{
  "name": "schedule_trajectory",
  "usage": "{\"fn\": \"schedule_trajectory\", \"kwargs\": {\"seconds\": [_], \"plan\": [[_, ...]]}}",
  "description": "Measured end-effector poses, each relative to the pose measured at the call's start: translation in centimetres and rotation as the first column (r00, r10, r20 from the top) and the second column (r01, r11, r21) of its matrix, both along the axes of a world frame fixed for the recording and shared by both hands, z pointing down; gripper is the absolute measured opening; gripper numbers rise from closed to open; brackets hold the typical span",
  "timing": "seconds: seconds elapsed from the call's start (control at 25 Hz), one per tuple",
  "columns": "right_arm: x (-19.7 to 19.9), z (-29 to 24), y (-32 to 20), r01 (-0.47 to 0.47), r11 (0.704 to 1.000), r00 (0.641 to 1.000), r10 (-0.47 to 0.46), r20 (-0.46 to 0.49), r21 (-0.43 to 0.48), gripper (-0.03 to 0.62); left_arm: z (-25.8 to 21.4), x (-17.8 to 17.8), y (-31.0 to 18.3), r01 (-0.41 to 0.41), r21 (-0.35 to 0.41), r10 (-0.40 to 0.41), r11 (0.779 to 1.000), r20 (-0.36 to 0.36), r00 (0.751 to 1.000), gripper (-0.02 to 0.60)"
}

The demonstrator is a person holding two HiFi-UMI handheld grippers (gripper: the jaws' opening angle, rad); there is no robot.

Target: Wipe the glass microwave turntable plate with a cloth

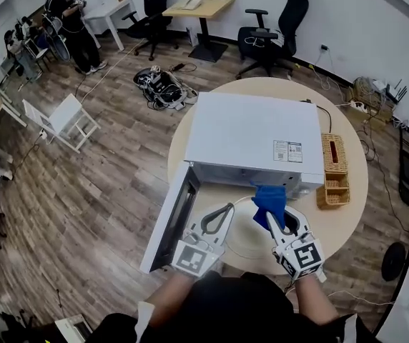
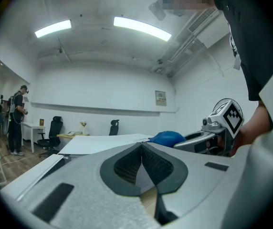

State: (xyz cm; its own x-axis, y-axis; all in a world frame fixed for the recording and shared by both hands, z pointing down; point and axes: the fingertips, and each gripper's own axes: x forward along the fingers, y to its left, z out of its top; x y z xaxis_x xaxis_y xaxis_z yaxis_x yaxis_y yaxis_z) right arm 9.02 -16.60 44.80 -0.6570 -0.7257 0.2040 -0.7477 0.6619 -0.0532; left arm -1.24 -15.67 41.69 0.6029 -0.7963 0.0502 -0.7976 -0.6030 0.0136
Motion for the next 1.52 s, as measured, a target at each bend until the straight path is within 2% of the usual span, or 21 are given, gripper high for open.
{"fn": "schedule_trajectory", "kwargs": {"seconds": [0.36,0.6,0.8,1.12,1.28,1.52], "plan": [[-1.8,6.5,-0.7,0.1,0.987,0.994,-0.105,-0.029,-0.125,0.08,3.5,-0.7,0.5,0.083,-0.06,-0.083,0.995,0.003,0.997,0.006],[-3.4,12.6,-1.6,0.135,0.961,0.983,-0.161,-0.09,-0.241,0.08,5.7,-2.3,1.3,0.164,-0.117,-0.165,0.979,0.002,0.986,0.006],[-4.9,17.4,-1.5,0.177,0.939,0.949,-0.243,-0.203,-0.294,0.08,7.2,-3.2,2.1,0.213,-0.149,-0.214,0.966,0.01,0.977,0.006],[-6.7,22.4,-0.6,0.201,0.892,0.908,-0.325,-0.265,-0.404,0.072,7.2,-4.8,2.7,0.265,-0.163,-0.267,0.95,0.004,0.964,0.006],[-7.4,24.1,-0.6,0.205,0.879,0.887,-0.353,-0.298,-0.43,0.071,7.4,-5.7,2.7,0.287,-0.161,-0.289,0.944,0.01,0.957,0.006],[-7.4,25.6,-1.0,0.197,0.893,0.854,-0.36,-0.377,-0.405,0.069,7.7,-6.5,2.8,0.302,-0.168,-0.303,0.939,0.018,0.953,0.006]]}}
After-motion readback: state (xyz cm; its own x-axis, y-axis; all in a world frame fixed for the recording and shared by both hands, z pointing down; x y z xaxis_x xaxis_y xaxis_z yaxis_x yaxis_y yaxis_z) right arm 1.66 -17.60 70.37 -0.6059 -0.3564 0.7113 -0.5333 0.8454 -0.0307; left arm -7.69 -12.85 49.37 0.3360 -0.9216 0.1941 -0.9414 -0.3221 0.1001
